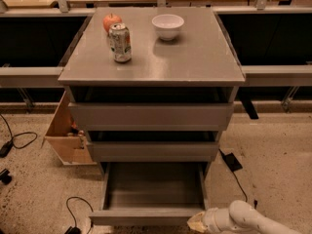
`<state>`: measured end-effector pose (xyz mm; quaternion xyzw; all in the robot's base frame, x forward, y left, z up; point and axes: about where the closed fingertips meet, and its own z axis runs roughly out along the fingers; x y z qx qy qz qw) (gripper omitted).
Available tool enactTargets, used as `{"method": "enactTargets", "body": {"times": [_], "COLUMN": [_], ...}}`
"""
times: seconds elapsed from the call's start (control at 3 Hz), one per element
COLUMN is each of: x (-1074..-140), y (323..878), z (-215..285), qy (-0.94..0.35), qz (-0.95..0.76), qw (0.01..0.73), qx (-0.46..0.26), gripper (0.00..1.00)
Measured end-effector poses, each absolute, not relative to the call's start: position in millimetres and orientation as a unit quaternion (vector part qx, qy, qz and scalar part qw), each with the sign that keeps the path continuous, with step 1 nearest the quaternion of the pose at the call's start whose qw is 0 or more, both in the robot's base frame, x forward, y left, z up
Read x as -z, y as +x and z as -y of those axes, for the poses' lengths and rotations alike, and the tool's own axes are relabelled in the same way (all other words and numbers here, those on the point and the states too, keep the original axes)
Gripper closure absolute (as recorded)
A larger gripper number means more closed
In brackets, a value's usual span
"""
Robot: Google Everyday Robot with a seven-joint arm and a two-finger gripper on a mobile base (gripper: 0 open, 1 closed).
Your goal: Close bottom drawer
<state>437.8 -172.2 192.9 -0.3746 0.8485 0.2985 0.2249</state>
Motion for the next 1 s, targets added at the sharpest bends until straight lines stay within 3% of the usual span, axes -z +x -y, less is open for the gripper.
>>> {"method": "enactTargets", "body": {"times": [1.0], "x": [-205.4], "y": [463.9], "z": [170.0], "qy": [-0.376], "qz": [-0.848], "qw": [0.240], "qx": [-0.286], "gripper": [1.00]}}
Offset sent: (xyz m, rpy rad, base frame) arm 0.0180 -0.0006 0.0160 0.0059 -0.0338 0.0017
